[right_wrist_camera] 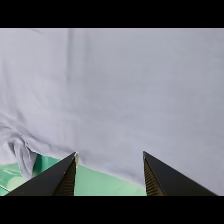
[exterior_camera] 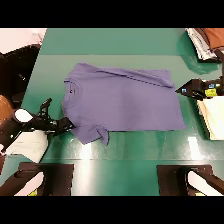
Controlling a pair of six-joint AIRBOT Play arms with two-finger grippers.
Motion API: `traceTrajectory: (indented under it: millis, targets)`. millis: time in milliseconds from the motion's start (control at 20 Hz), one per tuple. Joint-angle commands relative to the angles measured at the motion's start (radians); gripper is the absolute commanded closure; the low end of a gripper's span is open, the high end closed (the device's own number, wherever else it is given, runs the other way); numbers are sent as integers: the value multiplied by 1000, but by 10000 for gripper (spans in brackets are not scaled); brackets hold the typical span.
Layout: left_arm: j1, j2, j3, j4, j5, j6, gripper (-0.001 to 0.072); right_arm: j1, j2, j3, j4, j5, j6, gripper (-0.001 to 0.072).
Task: Fold the shirts.
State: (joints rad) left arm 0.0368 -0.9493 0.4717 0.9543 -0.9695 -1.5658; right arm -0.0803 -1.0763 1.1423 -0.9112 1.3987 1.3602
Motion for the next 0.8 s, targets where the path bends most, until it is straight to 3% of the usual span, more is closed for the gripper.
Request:
traceTrajectory:
  millis: [0, 50, 150, 200, 450, 750]
  targets:
    - [-1, 8, -49, -106, 106, 30, 171, 0, 36, -5, 3, -13, 0, 230]
    - [-1, 8, -49, -116, 119, 29, 193, 0, 44, -5, 3, -14, 0, 230]
    - [-1, 8, -49, -119, 135, 29, 648, -3, 55, -5, -15, -1, 0, 230]
    - [-1, 8, -45, -119, 136, 30, 683, -13, 55, -5, -26, 25, 0, 230]
    - [-1, 9, 89, -70, 43, 72, 684, -208, 68, -155, -153, 119, 4, 231]
    - [-1, 9, 151, -68, 20, 108, 683, -494, 111, -563, -153, -39, 12, 232]
